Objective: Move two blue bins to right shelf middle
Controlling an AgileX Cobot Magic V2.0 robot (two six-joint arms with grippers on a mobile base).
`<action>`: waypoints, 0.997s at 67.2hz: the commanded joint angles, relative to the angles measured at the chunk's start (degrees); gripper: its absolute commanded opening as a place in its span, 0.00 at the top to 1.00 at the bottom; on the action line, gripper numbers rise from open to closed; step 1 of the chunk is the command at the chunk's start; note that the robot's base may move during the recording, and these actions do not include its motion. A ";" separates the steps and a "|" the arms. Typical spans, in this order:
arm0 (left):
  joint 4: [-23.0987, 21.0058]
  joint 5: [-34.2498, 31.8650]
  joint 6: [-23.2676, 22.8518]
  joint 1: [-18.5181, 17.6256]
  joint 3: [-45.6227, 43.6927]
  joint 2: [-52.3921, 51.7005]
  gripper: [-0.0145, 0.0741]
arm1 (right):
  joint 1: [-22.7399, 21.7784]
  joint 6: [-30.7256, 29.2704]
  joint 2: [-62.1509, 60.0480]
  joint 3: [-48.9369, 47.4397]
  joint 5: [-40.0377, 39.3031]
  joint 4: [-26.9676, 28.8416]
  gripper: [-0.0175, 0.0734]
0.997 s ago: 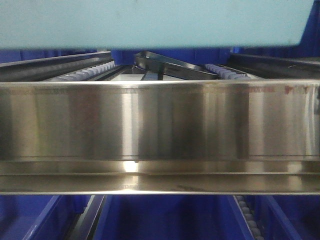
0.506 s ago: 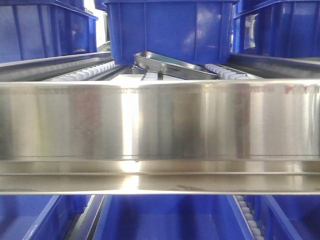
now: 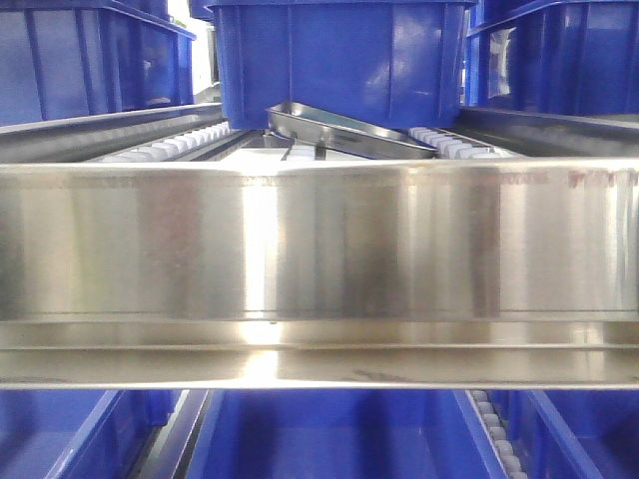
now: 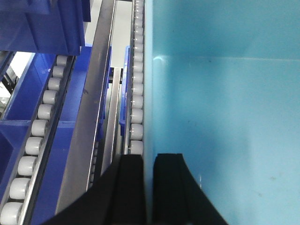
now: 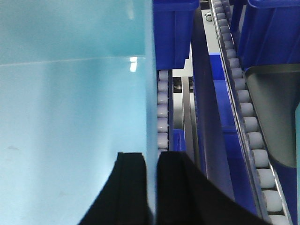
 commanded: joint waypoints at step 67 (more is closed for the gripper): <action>5.16 0.27 0.17 0.14 -0.58 -0.61 0.96 | -0.45 0.07 -1.03 -0.70 -1.00 -4.45 0.99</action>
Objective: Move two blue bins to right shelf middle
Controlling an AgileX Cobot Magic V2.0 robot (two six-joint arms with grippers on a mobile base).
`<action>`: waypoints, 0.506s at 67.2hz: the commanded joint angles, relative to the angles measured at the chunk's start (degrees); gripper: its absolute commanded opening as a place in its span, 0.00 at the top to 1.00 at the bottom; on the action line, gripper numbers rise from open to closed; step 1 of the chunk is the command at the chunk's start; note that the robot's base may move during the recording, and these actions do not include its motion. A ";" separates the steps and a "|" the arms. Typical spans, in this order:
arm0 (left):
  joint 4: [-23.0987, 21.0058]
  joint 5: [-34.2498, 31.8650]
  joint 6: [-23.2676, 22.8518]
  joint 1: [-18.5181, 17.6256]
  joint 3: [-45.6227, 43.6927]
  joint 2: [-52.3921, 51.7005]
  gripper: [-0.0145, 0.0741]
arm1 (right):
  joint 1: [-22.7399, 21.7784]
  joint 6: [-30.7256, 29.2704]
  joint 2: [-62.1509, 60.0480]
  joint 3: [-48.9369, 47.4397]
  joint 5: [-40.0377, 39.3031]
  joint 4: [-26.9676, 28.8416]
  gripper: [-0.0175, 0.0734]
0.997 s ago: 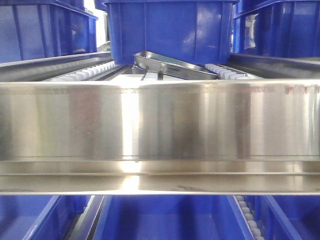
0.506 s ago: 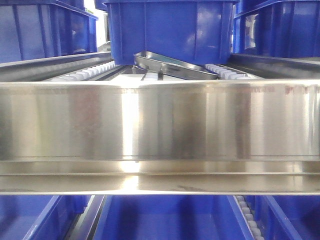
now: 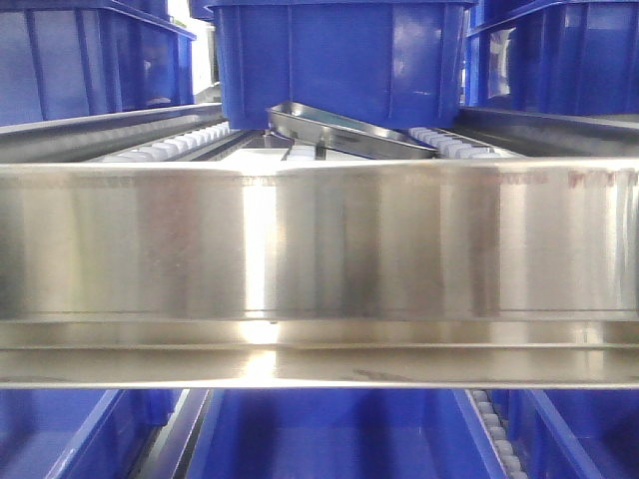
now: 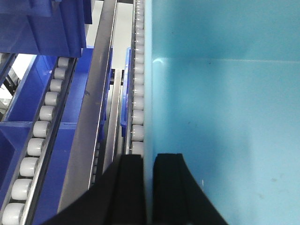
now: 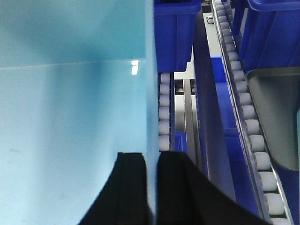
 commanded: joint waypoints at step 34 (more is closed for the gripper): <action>4.90 0.26 0.04 0.14 -0.52 -0.61 0.96 | -0.45 0.07 -1.03 -0.70 -0.68 -4.45 0.99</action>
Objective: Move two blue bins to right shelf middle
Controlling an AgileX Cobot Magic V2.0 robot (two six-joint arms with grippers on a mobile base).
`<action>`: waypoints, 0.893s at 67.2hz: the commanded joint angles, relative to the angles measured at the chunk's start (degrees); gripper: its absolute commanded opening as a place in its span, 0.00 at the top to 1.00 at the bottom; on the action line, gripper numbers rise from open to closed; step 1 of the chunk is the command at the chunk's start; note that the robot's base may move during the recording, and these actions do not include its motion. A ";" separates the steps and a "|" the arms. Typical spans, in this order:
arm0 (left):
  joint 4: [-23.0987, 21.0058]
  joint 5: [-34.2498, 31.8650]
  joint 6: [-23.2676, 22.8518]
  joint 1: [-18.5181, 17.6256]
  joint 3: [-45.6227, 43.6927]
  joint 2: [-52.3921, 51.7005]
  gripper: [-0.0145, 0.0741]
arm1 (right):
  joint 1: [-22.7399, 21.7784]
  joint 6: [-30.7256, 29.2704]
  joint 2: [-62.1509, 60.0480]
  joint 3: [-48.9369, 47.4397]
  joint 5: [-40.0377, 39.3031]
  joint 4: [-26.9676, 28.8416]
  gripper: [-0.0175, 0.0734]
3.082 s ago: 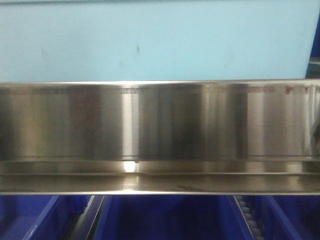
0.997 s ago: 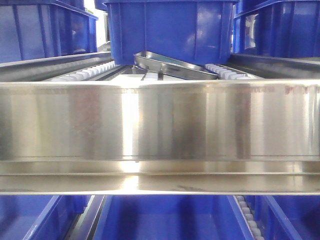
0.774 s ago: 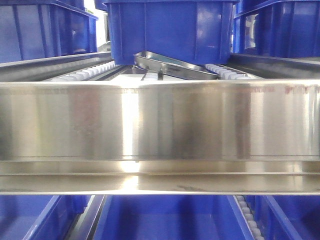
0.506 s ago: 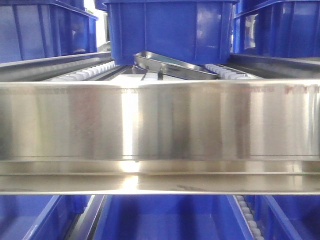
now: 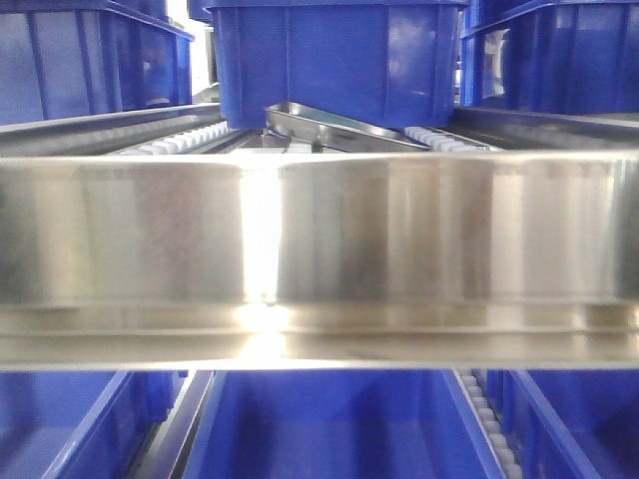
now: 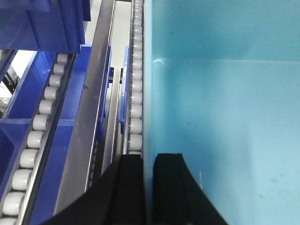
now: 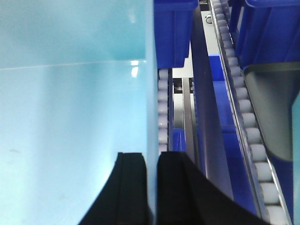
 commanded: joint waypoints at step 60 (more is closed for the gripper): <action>4.80 0.26 0.04 0.14 -0.52 -0.61 0.96 | -0.45 0.07 -1.03 -0.70 -0.54 -4.45 0.99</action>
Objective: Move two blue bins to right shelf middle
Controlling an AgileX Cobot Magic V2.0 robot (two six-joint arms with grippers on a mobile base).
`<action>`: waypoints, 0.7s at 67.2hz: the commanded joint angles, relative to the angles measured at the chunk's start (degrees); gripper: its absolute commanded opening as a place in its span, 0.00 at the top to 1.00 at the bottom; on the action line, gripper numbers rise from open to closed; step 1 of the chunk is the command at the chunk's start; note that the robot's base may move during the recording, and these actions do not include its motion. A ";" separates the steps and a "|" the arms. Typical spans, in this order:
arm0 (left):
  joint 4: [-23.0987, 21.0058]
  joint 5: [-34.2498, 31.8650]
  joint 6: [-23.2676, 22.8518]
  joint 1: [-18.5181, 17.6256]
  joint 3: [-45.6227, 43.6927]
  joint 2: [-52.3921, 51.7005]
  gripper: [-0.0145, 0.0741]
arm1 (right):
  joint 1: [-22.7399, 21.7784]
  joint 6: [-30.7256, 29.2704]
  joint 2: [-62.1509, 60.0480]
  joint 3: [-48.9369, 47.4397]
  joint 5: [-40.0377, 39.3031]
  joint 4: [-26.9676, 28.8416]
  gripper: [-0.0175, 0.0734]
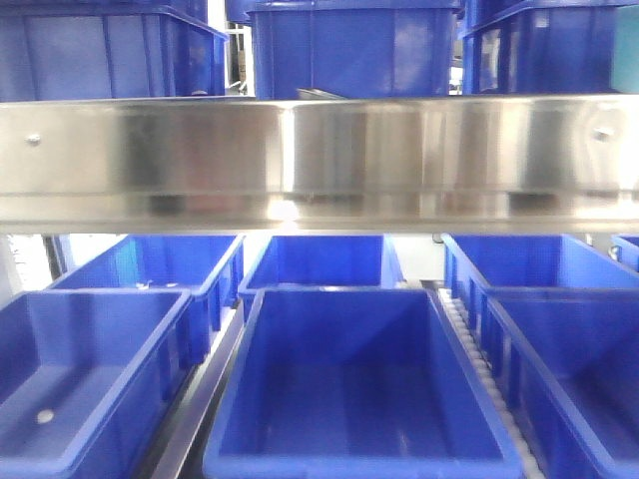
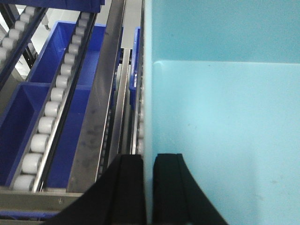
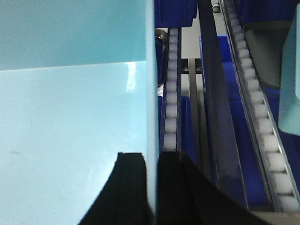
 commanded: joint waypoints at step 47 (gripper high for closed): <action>4.80 0.26 0.04 0.14 -0.52 -0.61 0.96 | -0.45 0.07 -1.03 -0.70 -0.54 -4.40 0.99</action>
